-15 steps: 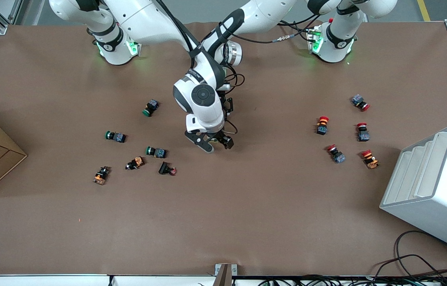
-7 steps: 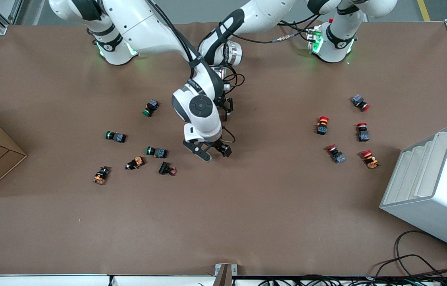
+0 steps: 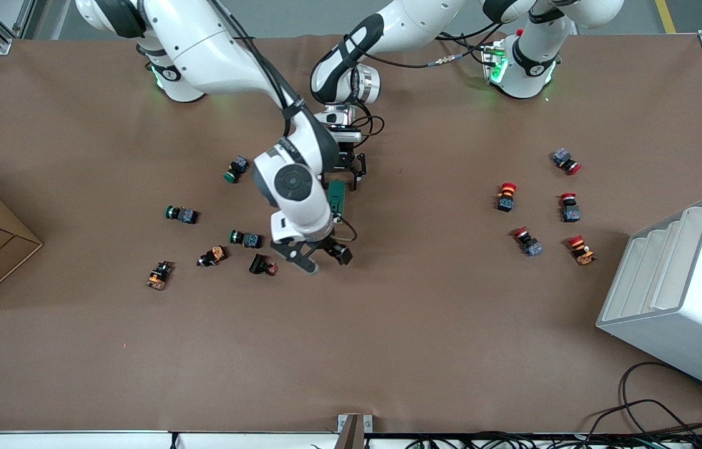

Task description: Close load switch with both arms

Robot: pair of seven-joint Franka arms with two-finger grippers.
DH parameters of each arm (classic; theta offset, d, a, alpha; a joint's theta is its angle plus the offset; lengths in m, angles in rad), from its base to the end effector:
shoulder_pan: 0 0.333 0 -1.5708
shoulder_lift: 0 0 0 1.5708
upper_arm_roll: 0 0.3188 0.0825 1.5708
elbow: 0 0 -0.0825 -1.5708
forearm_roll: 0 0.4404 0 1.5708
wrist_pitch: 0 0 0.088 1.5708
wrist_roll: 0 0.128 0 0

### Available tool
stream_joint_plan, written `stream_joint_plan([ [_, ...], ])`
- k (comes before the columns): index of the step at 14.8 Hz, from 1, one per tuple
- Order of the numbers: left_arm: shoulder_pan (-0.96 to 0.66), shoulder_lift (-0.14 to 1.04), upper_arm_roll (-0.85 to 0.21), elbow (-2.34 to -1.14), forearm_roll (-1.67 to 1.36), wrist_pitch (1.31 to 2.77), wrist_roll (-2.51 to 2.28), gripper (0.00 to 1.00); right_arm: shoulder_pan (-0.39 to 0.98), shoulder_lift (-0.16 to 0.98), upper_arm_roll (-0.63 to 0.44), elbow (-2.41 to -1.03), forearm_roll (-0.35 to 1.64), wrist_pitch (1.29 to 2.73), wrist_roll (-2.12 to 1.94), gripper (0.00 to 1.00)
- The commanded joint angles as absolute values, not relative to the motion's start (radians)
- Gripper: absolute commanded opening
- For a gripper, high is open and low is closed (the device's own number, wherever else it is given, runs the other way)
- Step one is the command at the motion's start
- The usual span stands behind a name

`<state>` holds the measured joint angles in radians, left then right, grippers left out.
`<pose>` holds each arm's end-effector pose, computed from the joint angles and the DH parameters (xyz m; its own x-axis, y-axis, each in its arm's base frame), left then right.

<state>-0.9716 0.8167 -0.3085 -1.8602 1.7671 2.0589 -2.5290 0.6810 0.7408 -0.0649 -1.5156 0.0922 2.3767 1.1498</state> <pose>0.2427 -0.5940 0.0248 0.5155 -0.0338 0.8562 -0.0654 -0.9979 0.0000 0.6250 0.4533 0.1820 0.8372 -0.5463 0.0244 -0.5399 -0.8328 -0.1222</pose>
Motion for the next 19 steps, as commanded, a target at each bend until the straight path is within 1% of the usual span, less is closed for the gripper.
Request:
stream_joint_plan([
  [1,-0.976,0.850,-0.308,-1.855,1.789,2.071,-2.553,0.99,0.605,0.692,-0.051,-1.516,0.089,2.278,0.999,1.00],
  [9,-0.966,0.831,-0.314,-1.818,1.734,2.066,-2.462,0.99,0.349,0.468,-0.052,-1.520,0.089,1.886,0.449,1.00],
  [11,-0.963,0.825,-0.314,-1.775,1.660,2.066,-2.395,0.99,0.290,0.410,-0.054,-1.520,0.084,1.797,0.335,1.00],
  [15,-0.960,0.816,-0.316,-1.665,1.488,2.066,-2.251,0.99,0.175,0.338,-0.057,-1.516,0.055,1.656,0.123,1.00],
  [17,-0.954,0.808,-0.316,-1.609,1.392,2.066,-2.156,0.99,0.143,0.304,-0.055,-1.516,0.005,1.623,0.071,1.00],
  [19,-0.942,0.801,-0.316,-1.530,1.283,2.066,-2.048,0.99,0.109,0.273,-0.055,-1.514,-0.018,1.599,0.022,1.00],
])
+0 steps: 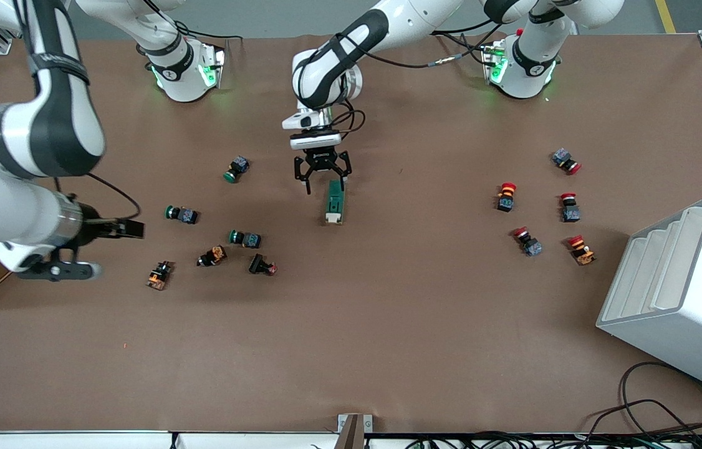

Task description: Close load switch with both arms

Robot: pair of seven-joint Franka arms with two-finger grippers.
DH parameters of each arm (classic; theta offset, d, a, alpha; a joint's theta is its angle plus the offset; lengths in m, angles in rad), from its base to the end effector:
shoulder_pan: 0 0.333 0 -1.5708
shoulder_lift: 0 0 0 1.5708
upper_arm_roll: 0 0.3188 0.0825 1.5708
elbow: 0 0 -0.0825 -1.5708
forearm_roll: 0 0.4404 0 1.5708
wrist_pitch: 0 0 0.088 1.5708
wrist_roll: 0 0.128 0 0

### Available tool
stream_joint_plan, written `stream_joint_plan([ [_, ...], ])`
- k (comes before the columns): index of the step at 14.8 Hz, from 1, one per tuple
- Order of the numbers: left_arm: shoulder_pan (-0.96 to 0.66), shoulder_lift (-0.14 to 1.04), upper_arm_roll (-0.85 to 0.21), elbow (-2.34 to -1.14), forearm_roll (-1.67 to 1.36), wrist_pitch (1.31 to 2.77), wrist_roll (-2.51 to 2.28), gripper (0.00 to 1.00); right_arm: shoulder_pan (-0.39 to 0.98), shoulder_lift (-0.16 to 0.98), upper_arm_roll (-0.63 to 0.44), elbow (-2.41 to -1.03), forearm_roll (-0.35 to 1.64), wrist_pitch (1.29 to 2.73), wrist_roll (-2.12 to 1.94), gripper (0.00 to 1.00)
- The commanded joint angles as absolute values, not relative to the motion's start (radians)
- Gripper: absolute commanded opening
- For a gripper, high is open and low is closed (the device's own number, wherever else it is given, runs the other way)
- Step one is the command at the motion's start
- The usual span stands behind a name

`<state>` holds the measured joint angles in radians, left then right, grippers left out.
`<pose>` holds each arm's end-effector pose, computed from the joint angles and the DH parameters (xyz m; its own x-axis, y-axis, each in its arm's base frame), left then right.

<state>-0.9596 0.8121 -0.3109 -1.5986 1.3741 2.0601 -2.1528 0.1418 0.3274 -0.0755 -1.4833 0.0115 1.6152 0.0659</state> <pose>0.3009 -0.6660 0.1151 0.6427 0.0211 0.7658 0.0924 -0.9945 -0.0500 0.6874 0.0525 0.4417 0.9814 -0.0021 -0.1921 0.0029 -0.9997 0.0258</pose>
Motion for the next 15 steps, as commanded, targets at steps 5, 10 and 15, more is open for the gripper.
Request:
stream_joint_plan([
  [5,-0.842,0.703,-0.316,-1.425,1.001,2.066,-1.748,0.99,0.019,0.255,-0.057,-1.409,-0.038,1.469,-0.110,1.00],
  [10,-0.686,0.493,-0.313,-1.427,0.665,2.022,-1.389,0.99,-0.012,0.264,-0.055,-1.297,-0.077,1.365,-0.110,1.00],
  [15,-0.491,0.335,-0.318,-1.427,0.430,1.907,-1.061,0.99,-0.012,0.264,-0.049,-1.266,-0.074,1.347,-0.106,1.00],
])
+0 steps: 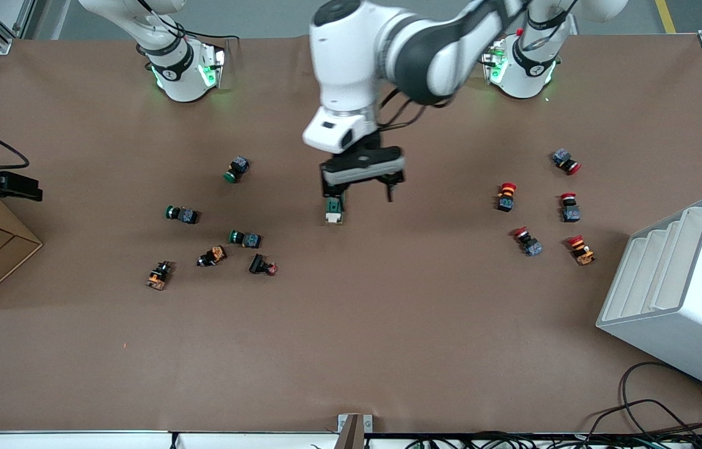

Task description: Close load switch with both arms

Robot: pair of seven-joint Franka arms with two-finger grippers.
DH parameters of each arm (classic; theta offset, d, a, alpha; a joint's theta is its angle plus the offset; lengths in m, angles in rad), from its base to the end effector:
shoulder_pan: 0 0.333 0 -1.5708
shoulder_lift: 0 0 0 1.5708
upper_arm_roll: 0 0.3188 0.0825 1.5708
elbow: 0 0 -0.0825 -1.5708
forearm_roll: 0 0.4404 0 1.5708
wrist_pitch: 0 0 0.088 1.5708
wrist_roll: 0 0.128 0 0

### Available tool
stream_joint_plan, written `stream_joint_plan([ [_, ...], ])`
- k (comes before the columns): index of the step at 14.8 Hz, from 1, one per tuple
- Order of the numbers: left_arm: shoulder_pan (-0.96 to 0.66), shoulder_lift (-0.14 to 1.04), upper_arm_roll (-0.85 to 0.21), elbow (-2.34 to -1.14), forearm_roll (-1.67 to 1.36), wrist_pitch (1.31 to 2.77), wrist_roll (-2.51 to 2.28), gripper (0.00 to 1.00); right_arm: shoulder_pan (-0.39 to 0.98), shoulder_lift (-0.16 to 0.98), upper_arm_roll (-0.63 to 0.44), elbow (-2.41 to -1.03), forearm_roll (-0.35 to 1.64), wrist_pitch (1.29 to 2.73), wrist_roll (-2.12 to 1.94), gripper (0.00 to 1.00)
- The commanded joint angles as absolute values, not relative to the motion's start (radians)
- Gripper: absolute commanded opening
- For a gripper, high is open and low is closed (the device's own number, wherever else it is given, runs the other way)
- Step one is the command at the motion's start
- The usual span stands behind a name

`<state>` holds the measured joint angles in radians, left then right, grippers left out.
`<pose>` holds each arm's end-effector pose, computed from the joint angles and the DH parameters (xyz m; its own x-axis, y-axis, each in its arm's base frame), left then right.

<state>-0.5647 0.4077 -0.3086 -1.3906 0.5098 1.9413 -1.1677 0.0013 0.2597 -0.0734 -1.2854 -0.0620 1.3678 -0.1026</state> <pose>0.5442 -0.5271 0.4775 0.9057 0.1612 0.3921 0.1837 -0.9828 -0.0204 0.6617 -0.0505 0.5730 0.9831 0.0180 -0.1824 0.0298 -0.9976 0.0624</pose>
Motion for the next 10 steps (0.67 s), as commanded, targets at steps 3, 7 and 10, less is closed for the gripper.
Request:
stream_joint_plan([
  [3,-0.336,0.237,-0.318,-1.433,0.266,1.838,-0.763,0.99,-0.018,0.253,-0.054,-1.266,0.003,1.252,-0.129,1.00],
  [7,-0.136,0.085,-0.316,-1.501,0.126,1.680,-0.412,1.00,-0.054,0.193,-0.054,-1.278,0.012,1.238,-0.213,1.00],
  [10,-0.010,-0.003,-0.301,-1.569,0.031,1.658,-0.153,1.00,-0.067,0.138,-0.054,-1.318,0.014,1.238,-0.201,1.00],
])
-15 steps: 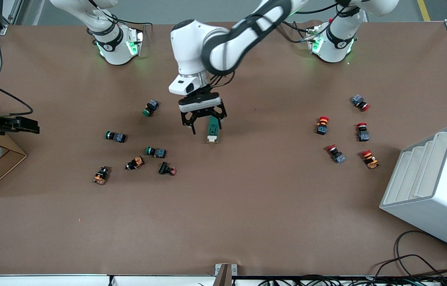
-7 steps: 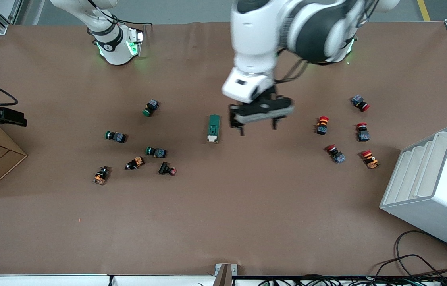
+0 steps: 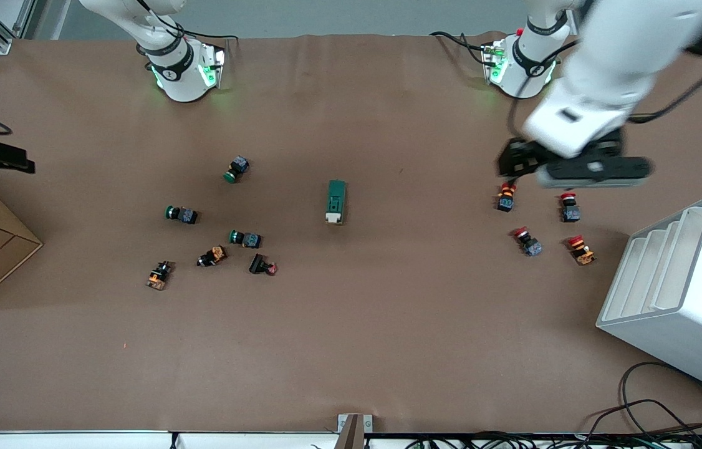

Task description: Close load switch with both arms

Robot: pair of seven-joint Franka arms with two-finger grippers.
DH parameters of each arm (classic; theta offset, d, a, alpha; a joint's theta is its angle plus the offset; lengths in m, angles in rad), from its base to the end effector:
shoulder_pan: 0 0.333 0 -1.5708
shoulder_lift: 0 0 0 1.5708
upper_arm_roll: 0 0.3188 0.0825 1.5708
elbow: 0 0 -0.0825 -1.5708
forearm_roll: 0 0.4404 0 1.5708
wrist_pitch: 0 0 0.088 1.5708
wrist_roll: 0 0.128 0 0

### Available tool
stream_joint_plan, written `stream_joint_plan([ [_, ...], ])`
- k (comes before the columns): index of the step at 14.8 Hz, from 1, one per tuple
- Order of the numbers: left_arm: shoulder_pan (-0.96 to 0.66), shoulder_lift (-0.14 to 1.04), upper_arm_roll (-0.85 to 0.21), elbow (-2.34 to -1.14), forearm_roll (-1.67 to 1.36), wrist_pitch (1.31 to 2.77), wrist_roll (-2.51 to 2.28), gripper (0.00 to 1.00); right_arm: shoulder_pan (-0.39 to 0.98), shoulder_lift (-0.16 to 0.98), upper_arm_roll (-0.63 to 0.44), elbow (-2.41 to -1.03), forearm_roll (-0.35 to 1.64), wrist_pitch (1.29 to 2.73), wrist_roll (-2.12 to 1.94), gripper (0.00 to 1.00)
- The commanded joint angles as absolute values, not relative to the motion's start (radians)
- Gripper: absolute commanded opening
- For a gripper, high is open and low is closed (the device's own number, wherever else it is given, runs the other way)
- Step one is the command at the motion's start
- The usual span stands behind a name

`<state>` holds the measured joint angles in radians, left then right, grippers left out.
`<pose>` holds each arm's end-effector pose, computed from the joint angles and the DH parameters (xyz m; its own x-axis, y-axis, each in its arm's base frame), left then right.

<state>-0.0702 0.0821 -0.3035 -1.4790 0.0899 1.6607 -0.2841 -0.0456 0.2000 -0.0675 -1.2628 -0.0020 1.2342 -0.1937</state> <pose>0.6092 -0.2192 0.6147 0.9888 -0.0920 0.1171 -0.0887 -0.9955 -0.0339 0.6262 -0.0668 0.6142 0.9710 0.0811 -0.2249 0.0766 -0.9967 -0.0284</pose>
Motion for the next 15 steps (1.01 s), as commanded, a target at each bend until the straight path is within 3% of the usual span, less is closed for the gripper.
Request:
stream_joint_plan([
  [1,0.009,-0.018,-0.296,-1.571,0.029,1.626,-0.131,1.00,-0.067,0.121,-0.054,-1.331,0.014,1.241,-0.190,1.00],
  [7,0.009,-0.074,-0.180,-1.568,0.017,1.534,-0.005,1.00,-0.023,0.075,-0.055,-1.350,0.012,1.233,-0.089,1.00],
  [12,0.005,-0.094,-0.101,-1.568,0.012,1.487,0.120,1.00,-0.028,-0.084,-0.052,-1.547,0.012,1.327,-0.080,1.00],
  [15,-0.011,-0.101,-0.072,-1.566,0.012,1.465,0.109,1.00,-0.022,-0.091,-0.052,-1.563,0.012,1.339,-0.074,1.00],
])
